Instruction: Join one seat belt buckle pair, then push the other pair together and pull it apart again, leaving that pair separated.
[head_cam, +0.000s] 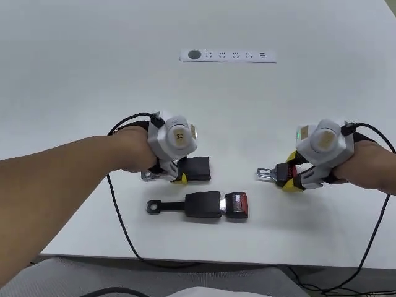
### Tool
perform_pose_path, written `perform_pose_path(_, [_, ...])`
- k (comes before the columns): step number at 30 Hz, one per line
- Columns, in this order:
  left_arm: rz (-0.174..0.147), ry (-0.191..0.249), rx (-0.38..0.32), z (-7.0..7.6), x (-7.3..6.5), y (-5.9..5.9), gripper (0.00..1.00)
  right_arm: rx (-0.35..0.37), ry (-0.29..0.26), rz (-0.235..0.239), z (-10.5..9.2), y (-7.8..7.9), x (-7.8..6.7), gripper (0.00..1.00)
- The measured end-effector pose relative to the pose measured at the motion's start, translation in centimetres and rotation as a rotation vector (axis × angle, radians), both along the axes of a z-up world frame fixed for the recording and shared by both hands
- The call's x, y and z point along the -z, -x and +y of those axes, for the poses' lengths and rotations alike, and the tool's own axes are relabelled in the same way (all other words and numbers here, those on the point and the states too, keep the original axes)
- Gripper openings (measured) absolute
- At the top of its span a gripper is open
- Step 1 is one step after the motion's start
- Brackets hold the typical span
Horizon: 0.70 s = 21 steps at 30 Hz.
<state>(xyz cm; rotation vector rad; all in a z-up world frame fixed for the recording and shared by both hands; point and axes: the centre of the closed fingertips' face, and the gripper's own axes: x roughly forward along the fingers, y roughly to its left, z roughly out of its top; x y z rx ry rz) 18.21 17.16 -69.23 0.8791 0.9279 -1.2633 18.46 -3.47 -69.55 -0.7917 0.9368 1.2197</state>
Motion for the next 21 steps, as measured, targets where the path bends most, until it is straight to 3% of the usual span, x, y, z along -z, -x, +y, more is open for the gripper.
perform_pose_path(10, [0.025,-0.007,-0.011,0.3,0.2,-0.3,0.32,-0.014,0.009,-0.019,1.0,-0.2,-0.1,0.34])
perform_pose_path(16, [0.025,-0.017,-0.011,0.3,0.2,-0.3,0.32,-0.021,-0.004,-0.027,2.3,-0.4,-0.2,0.34])
perform_pose_path(21, [0.027,-0.013,-0.014,0.3,0.3,-0.4,0.32,-0.054,-0.007,-0.049,4.5,-0.7,-0.2,0.34])
